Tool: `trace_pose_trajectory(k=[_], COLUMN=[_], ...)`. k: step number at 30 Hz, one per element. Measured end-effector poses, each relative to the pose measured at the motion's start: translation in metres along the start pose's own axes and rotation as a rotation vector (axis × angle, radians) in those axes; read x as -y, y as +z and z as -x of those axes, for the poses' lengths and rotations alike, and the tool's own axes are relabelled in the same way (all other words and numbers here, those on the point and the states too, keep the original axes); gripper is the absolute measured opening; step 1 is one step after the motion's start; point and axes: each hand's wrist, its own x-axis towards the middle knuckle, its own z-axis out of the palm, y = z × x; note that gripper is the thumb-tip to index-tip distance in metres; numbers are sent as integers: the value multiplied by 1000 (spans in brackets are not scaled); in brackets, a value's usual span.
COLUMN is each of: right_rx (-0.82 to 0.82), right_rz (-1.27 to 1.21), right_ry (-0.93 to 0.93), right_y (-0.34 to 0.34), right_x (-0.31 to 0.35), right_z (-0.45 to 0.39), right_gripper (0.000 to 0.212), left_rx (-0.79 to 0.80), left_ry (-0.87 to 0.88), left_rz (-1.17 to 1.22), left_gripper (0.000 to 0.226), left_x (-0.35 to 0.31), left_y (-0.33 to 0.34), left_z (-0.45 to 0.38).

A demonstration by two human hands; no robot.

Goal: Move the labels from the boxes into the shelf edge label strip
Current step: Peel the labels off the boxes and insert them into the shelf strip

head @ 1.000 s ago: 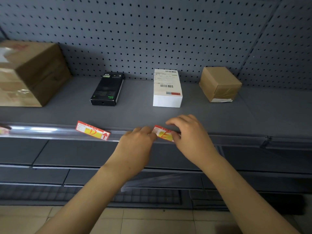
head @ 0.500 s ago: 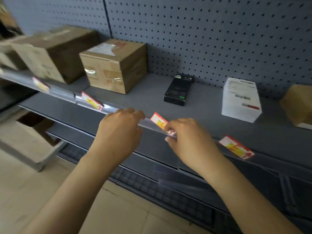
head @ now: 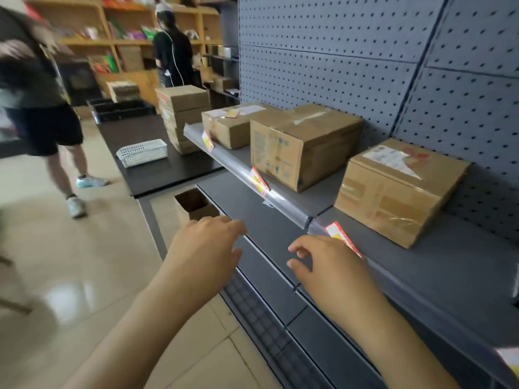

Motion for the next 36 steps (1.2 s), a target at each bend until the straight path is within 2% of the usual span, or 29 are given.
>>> trace_pose_trajectory(k=[6, 15, 21, 25, 36], right_rx=[64, 51, 40, 15, -130], right_rz=[-7, -32, -41, -35, -16], right_ry=[-63, -101, -127, -101, 141], right_y=[28, 60, 84, 102, 112], right_x=[21, 37, 64, 80, 120], right_z=[-89, -241, -312, -366, -487], right_gripper=[18, 21, 20, 20, 8], left_rx=[5, -37, -34, -29, -30], left_ry=[-56, -160, -171, -132, 104], left_rz=[39, 1, 26, 32, 42], left_gripper=[30, 27, 31, 32, 32], left_x=[58, 143, 192, 240, 339], left_y=[9, 16, 28, 36, 38], left_z=[-53, -165, -214, -259, -391])
